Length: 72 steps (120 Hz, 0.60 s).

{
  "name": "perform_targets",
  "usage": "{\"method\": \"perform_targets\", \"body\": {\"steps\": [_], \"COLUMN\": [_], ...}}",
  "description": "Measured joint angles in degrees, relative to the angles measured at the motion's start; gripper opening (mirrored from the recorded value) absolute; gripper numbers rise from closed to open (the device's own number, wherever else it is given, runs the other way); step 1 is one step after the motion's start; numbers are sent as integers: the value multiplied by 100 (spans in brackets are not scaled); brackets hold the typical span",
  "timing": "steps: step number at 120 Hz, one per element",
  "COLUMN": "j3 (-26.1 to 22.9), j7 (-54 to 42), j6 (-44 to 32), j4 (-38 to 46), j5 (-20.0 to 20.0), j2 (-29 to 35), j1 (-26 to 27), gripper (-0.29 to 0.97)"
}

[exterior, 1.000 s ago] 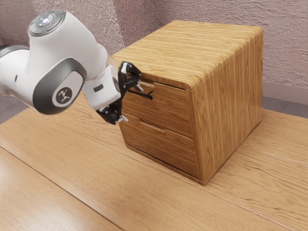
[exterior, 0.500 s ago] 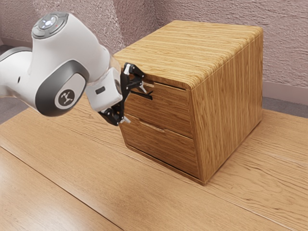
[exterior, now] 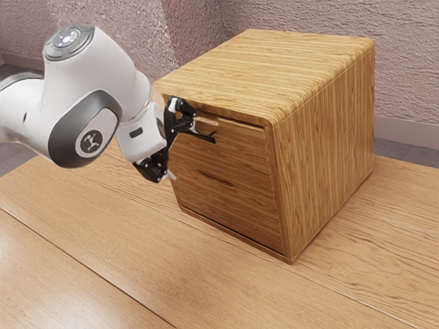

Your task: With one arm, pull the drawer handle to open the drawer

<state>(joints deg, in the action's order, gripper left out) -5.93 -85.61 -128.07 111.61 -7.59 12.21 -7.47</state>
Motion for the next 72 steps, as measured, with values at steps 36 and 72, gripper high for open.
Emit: {"method": "perform_targets", "body": {"steps": [36,72], "j3": [662,-139], "j7": [-17,2576], "j6": [257,3289], "j4": [2251,35], "j5": [-309,883], "j2": [2380,2519], "j1": [188,-303], "gripper": [71,61]}}
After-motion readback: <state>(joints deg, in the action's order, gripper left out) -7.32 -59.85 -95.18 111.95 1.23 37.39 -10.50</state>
